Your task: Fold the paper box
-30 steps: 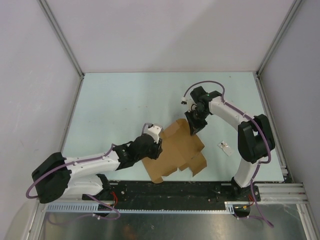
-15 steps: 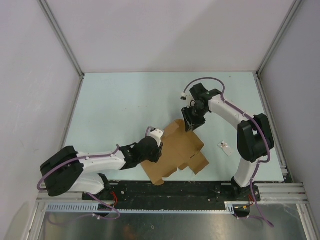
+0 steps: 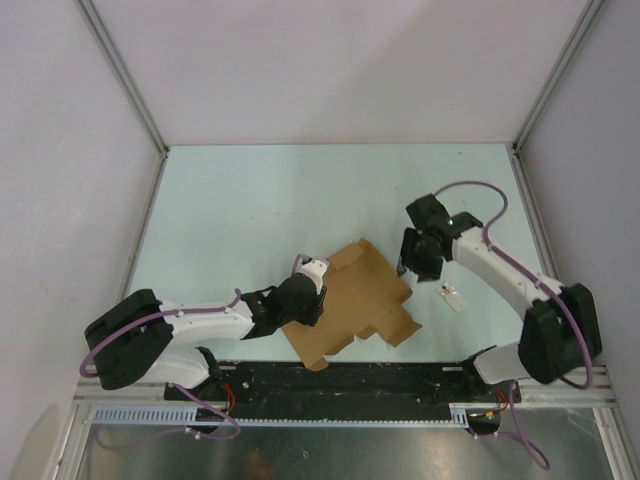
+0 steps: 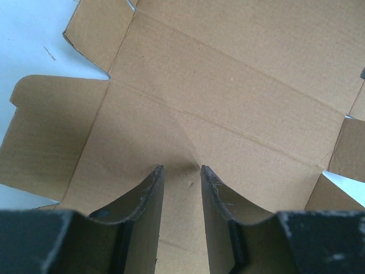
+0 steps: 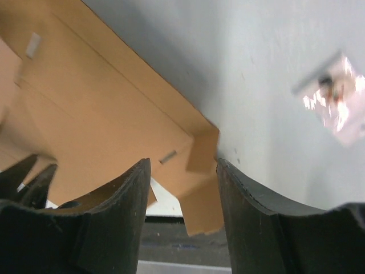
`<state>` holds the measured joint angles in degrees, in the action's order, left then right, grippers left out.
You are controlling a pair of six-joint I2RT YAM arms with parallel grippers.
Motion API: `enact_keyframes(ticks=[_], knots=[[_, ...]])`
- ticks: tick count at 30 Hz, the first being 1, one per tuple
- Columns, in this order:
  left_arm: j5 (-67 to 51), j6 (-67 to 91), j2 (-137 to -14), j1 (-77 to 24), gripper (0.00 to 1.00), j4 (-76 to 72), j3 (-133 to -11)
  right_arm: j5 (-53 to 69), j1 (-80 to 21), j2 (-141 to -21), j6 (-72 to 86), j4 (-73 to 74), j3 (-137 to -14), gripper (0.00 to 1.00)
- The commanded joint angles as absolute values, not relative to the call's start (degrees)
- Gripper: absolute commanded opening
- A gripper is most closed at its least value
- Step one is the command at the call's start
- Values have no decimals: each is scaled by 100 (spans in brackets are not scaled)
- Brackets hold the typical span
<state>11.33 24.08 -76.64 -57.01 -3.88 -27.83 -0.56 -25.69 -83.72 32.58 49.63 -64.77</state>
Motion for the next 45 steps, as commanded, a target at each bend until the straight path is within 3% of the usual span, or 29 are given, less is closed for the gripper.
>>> enact_keyframes(ticks=[1, 6, 16, 17, 21, 45], knots=[[1072, 2531, -7682, -5739, 37, -571, -2786, -422, -2838, -7245, 4964, 5063, -5427, 55], [1063, 2531, -7699, -5739, 37, -571, -2821, -571, -3260, -5769, 6045, 5430, -4755, 51], [1002, 2531, -7796, -5730, 37, -563, -2918, -598, -4166, -4852, 6785, 6012, -4167, 29], [993, 2531, -7813, -5739, 37, -563, -2927, -580, -4210, -4825, 6811, 5960, -4105, 29], [993, 2522, -7857, -5739, 37, -563, -2962, -396, -4306, -4816, 6847, 5801, -3798, 50], [1002, 2487, -7866, -5739, 36, -483, -2980, -519, -4421, -5247, 6847, 4026, -3305, 50]])
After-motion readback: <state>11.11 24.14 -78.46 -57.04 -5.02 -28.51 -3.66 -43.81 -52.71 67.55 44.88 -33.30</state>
